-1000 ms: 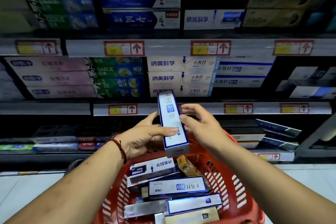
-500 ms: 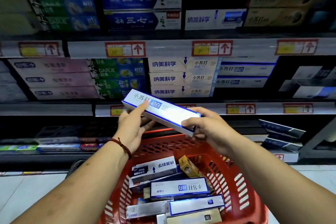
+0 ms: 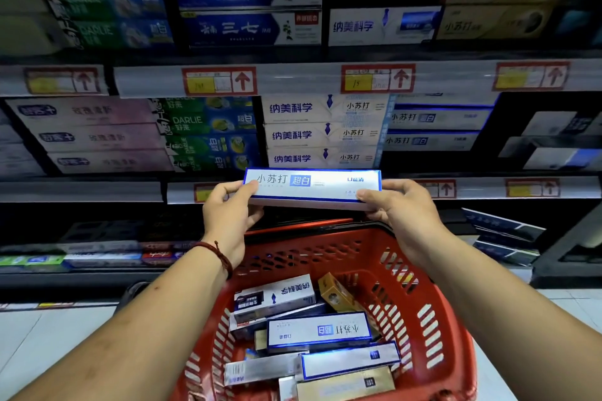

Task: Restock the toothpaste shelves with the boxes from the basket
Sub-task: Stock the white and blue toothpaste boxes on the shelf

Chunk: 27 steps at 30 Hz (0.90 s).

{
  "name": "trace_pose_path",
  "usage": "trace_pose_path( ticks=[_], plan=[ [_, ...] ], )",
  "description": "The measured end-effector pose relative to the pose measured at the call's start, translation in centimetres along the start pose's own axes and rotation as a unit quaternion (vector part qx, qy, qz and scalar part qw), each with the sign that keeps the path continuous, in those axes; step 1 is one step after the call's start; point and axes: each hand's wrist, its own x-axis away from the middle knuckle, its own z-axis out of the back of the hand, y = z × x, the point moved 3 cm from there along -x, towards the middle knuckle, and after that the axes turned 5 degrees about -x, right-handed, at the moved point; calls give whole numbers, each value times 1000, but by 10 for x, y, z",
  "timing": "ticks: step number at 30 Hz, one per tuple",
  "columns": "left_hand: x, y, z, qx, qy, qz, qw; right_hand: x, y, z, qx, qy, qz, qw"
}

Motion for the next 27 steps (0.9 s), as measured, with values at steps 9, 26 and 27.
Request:
trace_pose_path(
  ticks=[9, 26, 27],
  plan=[
    [11, -3, -21, -39, -31, -45, 998, -6, -10, 27, -58, 10, 9, 998],
    [44, -2, -107, -111, -55, -97, 988, -22, -48, 88, -112, 117, 9, 987],
    [46, -1, -114, -112, -55, -100, 987, -24, -50, 92, -119, 125, 11, 985]
  ],
)
